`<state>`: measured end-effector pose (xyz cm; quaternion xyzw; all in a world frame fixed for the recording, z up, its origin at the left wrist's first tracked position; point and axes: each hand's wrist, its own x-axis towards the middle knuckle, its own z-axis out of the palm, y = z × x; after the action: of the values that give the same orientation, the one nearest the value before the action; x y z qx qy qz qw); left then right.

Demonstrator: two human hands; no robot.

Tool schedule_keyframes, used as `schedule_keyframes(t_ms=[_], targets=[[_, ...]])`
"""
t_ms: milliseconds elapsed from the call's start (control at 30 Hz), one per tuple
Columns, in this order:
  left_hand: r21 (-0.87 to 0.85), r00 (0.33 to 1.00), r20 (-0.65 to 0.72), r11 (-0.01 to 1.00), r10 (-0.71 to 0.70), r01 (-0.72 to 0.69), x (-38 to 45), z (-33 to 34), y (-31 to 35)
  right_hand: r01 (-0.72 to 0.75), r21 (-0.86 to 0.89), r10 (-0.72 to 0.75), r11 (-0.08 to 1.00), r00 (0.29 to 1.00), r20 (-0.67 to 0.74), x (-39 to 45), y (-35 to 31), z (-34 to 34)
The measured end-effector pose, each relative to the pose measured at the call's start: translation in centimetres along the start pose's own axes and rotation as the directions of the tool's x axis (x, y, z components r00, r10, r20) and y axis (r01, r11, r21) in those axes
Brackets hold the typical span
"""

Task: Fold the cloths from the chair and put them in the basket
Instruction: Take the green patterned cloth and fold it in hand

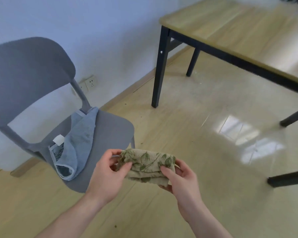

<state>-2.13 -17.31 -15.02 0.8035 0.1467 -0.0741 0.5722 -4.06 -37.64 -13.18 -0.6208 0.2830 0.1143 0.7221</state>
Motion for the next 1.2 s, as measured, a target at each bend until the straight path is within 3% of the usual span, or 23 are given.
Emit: schedule_keyframes(t_ms=[300, 500, 800, 1200], targets=[[0.047, 0.981, 0.129, 0.987, 0.148, -0.155, -9.3, -3.6, 31.9, 0.057, -0.007, -0.057, 0.998, 0.998, -0.004, -15.9, -28.2, -6.0], [0.003, 0.946, 0.192, 0.964, 0.260, -0.265, -14.0, -2.3, 47.0, 0.161, 0.020, -0.160, 0.987, 0.987, -0.022, -22.8, -40.6, -12.0], [-0.068, 0.918, 0.223, 0.944, 0.329, -0.322, -15.1, 3.0, 56.3, 0.294, -0.008, -0.294, 0.956, 0.956, -0.019, -24.4, -48.8, -19.1], [-0.093, 0.840, 0.413, 0.934, 0.352, -0.346, -4.8, 14.6, 65.8, 0.295, 0.018, -0.289, 0.955, 0.945, -0.154, -14.8, -58.0, -28.3]])
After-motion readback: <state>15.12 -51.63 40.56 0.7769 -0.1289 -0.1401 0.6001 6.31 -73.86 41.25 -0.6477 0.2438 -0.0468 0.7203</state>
